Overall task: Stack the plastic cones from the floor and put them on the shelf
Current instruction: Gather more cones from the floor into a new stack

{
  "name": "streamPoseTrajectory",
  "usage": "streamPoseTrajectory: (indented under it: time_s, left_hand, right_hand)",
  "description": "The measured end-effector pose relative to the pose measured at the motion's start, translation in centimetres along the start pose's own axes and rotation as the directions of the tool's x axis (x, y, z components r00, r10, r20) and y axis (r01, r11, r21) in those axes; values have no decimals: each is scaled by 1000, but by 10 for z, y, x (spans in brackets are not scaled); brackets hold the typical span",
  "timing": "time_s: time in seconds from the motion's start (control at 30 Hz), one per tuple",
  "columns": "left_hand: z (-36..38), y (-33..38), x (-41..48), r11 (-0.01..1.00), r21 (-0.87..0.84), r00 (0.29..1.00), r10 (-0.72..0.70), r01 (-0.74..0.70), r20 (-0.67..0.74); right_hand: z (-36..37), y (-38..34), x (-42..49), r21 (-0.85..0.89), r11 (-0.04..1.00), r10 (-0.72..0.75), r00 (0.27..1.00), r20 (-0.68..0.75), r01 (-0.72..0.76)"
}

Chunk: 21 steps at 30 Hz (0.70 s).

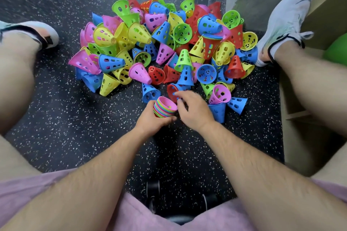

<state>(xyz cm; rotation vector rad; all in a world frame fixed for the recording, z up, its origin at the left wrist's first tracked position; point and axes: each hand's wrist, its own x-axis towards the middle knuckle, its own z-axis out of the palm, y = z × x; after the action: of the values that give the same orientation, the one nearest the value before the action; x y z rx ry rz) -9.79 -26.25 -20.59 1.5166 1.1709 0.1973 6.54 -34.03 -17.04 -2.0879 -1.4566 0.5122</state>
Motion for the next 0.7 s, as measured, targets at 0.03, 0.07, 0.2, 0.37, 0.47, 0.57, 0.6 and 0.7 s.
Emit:
streamPoseTrajectory:
  time_s: [0.03, 0.07, 0.2, 0.37, 0.47, 0.57, 0.6, 0.7]
  left_hand:
    - [-2, -1, 1, 1000, 0, 1000, -1, 1, 0]
    - [-5, -3, 2, 1000, -1, 1000, -6, 6, 2]
    - [-6, -4, 4, 1000, -19, 1000, -16, 16, 11]
    - [-6, -3, 2, 1000, -21, 999, -19, 20, 32]
    - [-6, -5, 2, 999, -21, 999, -32, 33, 31]
    - [-4, -5, 2, 999, -25, 999, -30, 31, 32]
    - [-3, -5, 2, 999, -33, 999, -28, 30, 33]
    - [3, 2, 3, 999, -50, 1000, -7, 8, 28]
  right_hand:
    - [0, 2, 8, -113, 993, -31, 999, -5, 30]
    - [-1, 4, 16, -264, 962, -67, 997, 40, 76]
    - [-9, 4, 38, -616, 750, -61, 952, 299, 241]
    - [-8, 8, 40, -578, 763, -168, 952, 256, 290]
    - [-12, 13, 39, -468, 854, -198, 974, 113, 228]
    - [-20, 4, 34, -246, 969, -52, 992, -118, 21]
    - [-23, 0, 29, -156, 987, 2, 988, -157, -27]
    - [-25, -7, 11, -31, 1000, -1, 996, -87, -2]
